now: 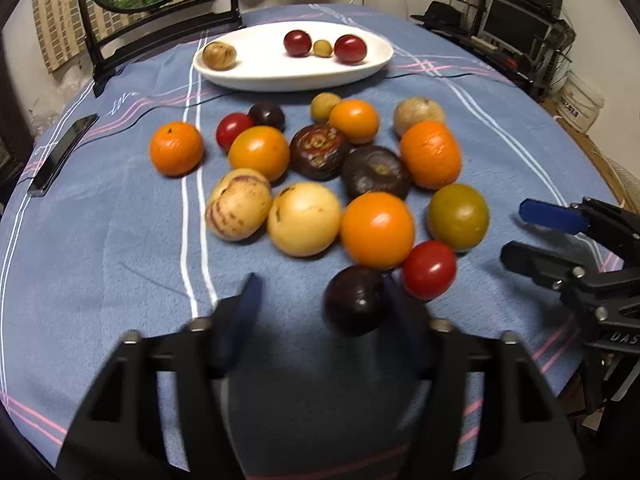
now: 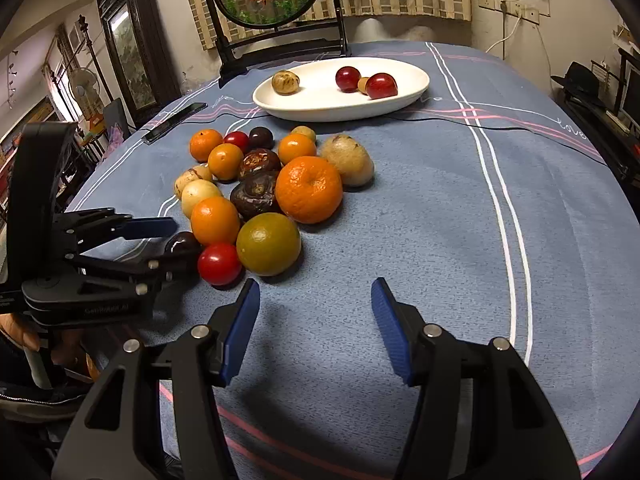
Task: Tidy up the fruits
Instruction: 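Grasp the dark purple plum with the left gripper, then grasp the olive-green citrus with the right gripper while the left gripper holds the plum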
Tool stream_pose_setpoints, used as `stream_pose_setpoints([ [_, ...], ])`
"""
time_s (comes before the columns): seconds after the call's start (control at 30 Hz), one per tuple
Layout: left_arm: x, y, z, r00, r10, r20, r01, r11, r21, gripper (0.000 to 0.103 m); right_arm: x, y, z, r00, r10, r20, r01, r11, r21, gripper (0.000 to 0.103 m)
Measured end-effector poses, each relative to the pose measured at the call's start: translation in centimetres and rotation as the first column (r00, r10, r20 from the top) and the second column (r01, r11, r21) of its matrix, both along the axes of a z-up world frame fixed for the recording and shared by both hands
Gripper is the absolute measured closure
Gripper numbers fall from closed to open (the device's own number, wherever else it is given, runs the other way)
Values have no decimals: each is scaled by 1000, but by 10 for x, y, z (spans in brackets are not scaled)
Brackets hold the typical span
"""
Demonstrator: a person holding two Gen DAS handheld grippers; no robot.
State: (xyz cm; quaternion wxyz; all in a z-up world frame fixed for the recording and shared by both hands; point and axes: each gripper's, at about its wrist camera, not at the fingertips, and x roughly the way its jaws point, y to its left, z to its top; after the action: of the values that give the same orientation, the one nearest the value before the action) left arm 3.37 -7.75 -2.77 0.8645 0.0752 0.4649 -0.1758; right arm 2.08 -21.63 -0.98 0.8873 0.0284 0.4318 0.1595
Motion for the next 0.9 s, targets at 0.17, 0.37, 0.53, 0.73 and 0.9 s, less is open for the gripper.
stream_pose_setpoints([
  [0.17,-4,-2,3,999,-45,16,45,999,4,76,1,3,0,1000,4,-4,-4,1000,-7,44],
  [0.37,-2,16,6,1000,0,1,0,1000,-12,76,7,14,-5,999,2,-35,-5,997,-73,44],
  [0.53,-4,21,4,1000,3,-3,-3,1000,-14,76,16,23,-9,998,0,-56,-7,993,-115,44],
  [0.73,-4,23,3,1000,-1,-8,0,1000,-31,76,28,41,-10,998,26,-65,-36,987,-154,44],
  [0.9,-3,25,3,1000,-4,-12,3,999,-42,76,39,51,-9,997,41,-60,-49,990,-134,50],
])
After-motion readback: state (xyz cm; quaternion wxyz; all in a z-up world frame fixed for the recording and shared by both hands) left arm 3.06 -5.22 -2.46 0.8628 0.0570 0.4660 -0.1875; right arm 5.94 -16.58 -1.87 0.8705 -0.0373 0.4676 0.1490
